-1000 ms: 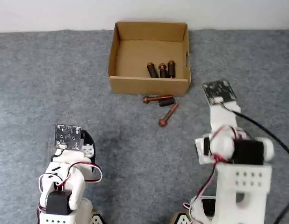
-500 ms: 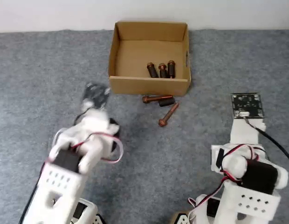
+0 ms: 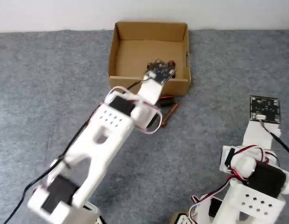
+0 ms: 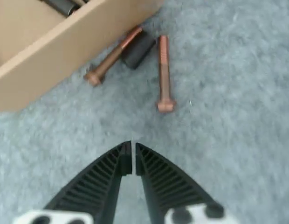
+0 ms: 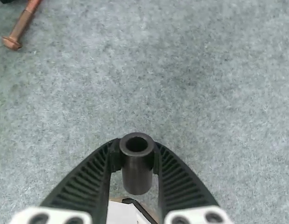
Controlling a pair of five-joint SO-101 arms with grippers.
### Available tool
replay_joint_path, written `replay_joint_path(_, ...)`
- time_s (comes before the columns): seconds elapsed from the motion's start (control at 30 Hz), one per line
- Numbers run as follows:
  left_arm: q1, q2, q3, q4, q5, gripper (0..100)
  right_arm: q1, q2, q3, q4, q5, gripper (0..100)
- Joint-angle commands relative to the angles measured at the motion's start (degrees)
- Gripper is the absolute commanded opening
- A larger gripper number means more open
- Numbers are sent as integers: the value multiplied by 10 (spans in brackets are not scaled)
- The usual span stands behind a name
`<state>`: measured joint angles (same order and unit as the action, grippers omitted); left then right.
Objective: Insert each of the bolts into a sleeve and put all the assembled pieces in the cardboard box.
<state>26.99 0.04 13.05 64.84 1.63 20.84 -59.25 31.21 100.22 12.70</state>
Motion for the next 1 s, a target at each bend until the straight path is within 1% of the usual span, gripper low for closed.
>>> replay_joint_path(0.0, 4, 80, -128, 34, -6, 57, 9, -6, -2, 15, -4, 9)
replay_joint_path(0.1, 4, 157, -226, 85, -5, 103, 9, -6, -2, 15, -5, 9)
replay_joint_path(0.3, 7, 301, -412, 160, -8, 112, 9, -6, -2, 15, -5, 9)
replay_joint_path(0.53, 50, 465, -611, 266, -25, 145, 9, -6, -2, 15, -5, 9)
replay_joint_path(0.67, 48, 551, -725, 293, -25, 145, 9, -6, -2, 15, -5, 9)
replay_joint_path(0.83, 29, 640, -851, 323, -25, 145, 7, -6, -2, 15, -5, 9)
replay_joint_path(0.97, 22, 695, -916, 336, -25, 146, 7, -6, -2, 15, -5, 9)
